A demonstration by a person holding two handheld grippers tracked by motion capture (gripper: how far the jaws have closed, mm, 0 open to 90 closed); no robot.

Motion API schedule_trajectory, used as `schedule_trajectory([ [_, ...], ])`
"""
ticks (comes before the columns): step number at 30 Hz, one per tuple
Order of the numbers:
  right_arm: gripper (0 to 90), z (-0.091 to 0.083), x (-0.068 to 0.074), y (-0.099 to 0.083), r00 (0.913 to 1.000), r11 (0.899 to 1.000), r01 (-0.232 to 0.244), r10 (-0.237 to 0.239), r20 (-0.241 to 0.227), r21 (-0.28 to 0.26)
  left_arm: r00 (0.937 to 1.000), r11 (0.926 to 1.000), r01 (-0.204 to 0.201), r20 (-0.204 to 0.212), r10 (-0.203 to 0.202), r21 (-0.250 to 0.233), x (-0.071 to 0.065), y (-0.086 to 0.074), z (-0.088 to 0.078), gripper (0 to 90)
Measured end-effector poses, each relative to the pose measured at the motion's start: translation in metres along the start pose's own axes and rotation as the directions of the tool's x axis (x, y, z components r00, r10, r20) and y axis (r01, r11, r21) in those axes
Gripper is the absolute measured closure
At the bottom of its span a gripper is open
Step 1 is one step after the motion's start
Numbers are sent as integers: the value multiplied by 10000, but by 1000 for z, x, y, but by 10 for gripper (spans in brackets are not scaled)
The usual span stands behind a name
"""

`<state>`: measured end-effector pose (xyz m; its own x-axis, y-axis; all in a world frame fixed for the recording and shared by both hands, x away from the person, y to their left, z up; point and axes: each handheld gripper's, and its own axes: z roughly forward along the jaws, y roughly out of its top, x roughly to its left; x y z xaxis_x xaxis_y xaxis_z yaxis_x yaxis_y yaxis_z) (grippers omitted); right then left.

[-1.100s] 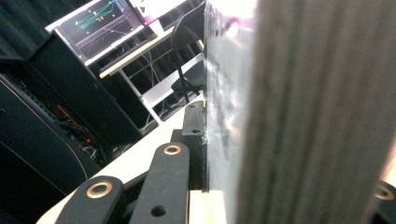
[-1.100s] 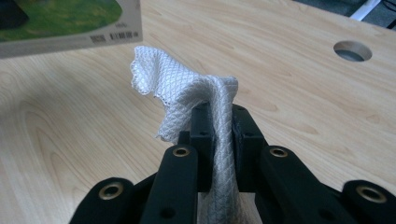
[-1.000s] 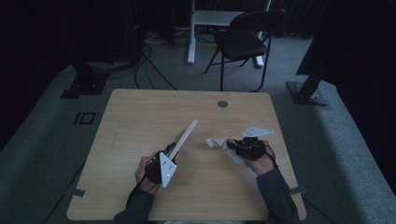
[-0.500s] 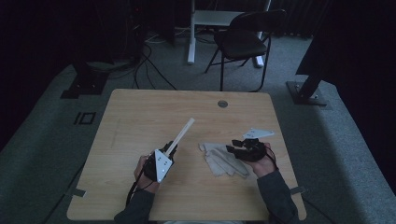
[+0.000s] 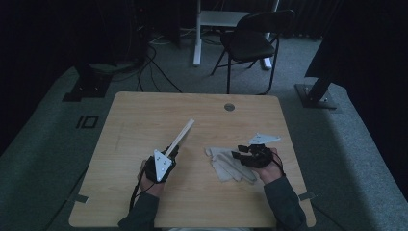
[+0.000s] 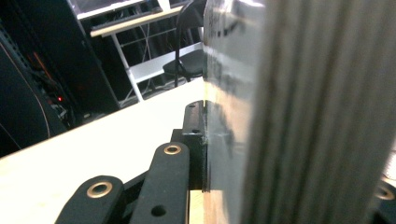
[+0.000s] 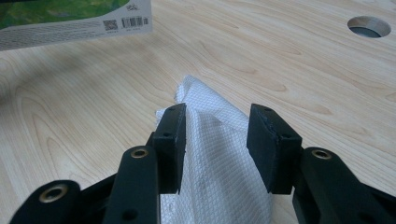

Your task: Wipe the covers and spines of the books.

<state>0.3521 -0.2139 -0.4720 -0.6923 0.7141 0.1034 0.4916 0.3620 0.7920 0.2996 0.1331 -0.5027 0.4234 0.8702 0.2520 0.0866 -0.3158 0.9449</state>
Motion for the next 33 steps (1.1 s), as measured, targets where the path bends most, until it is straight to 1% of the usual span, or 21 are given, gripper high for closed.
schedule_trajectory([
  [2,571,0,0,-1,10000,10000,18,-18,5,-13,9997,9997,220,-46,-220,46,1,-3,3,778],
  [11,571,0,1,-1,10000,10000,24,-24,-12,-5,9974,9972,722,-89,-720,206,7,-8,9,778],
  [12,571,0,1,-1,10000,10000,24,-24,-12,-5,9974,9972,722,-89,-720,206,7,-8,9,778],
  [13,571,0,1,-1,10000,10000,30,-30,-10,1,9962,9959,867,-68,-865,249,8,-11,10,778],
  [18,570,1,1,-2,10000,10000,-39,39,-24,-14,9924,9916,1219,-227,-1210,429,13,-17,13,777],
  [24,570,1,1,-3,10000,10000,-31,31,-32,-11,9908,9901,1340,-262,-1329,430,14,-20,14,777],
  [26,570,1,1,-2,10000,10000,-21,21,-45,-21,9896,9889,1429,-225,-1421,412,16,-21,15,777],
  [28,569,1,1,-2,10000,10000,-10,10,-56,-34,9895,9888,1435,-210,-1428,406,17,-21,15,777],
  [33,568,1,1,-3,10000,10000,-33,33,-48,-5,9895,9877,1442,-191,-1433,612,17,-23,17,776],
])
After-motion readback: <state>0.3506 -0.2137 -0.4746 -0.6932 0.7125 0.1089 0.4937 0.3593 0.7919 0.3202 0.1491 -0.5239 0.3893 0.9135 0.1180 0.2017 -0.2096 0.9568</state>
